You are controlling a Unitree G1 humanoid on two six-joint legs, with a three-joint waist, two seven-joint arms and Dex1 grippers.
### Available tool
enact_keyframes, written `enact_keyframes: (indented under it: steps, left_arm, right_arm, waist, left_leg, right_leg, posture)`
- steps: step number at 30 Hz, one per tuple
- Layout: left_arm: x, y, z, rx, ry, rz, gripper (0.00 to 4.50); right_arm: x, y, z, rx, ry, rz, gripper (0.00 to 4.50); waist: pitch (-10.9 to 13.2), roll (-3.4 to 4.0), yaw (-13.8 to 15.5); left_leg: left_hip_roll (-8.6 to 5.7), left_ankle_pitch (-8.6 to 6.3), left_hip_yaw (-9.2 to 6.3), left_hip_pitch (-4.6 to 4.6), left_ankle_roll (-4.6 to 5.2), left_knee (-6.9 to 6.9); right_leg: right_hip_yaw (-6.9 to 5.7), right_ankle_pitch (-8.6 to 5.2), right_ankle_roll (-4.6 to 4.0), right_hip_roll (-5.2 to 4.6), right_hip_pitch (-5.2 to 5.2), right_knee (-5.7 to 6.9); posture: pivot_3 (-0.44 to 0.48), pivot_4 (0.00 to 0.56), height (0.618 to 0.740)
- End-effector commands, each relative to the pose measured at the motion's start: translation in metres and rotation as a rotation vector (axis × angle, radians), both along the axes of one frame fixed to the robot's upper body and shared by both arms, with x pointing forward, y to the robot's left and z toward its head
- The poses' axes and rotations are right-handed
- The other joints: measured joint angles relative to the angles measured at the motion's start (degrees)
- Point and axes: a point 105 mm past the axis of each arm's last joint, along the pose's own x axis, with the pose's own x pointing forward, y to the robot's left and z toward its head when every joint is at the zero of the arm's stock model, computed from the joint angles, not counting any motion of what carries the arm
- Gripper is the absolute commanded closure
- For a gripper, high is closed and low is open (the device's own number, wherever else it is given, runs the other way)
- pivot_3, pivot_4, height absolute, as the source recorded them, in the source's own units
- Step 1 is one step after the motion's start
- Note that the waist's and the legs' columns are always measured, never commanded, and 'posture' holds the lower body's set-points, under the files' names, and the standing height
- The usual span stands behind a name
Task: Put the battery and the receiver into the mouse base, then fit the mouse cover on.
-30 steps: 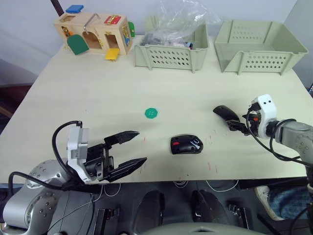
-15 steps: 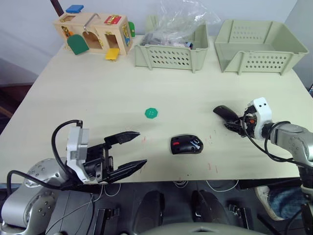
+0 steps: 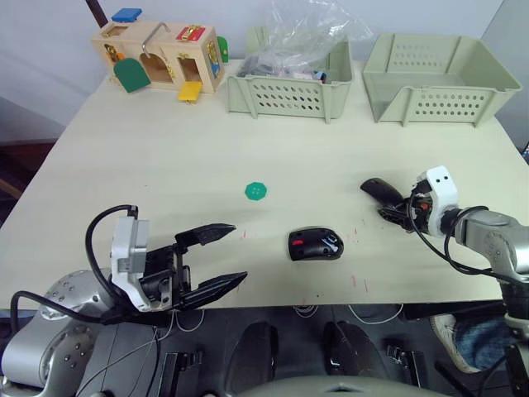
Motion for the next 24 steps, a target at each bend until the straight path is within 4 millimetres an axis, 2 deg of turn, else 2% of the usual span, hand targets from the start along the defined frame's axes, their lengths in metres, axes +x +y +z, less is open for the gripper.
enact_keyframes:
  steps: [1, 24]
  left_arm:
    - [-0.0018, 0.0006, 0.0018, 0.018, -0.024, -0.01, 0.03]
    - [-0.0014, 0.001, -0.0034, 0.019, -0.016, -0.013, 0.03]
  right_arm:
    - [-0.0012, -0.0022, 0.0132, -0.009, -0.038, 0.013, 0.0]
    - [0.0, -0.006, 0.0173, -0.051, -0.039, 0.035, 0.0]
  waist:
    - [0.0, 0.0, 0.01]
    - [0.0, 0.0, 0.01]
  left_leg:
    - [0.0, 0.0, 0.0, 0.0, 0.0, 0.0]
    - [0.0, 0.0, -0.01, 0.0, 0.0, -0.01]
  right_leg:
    - [0.0, 0.0, 0.0, 0.0, 0.0, 0.0]
    - [0.0, -0.01, -0.01, 0.0, -0.01, -0.01]
  posture:
    - [0.0, 0.15, 0.74]
    - [0.0, 0.15, 0.74]
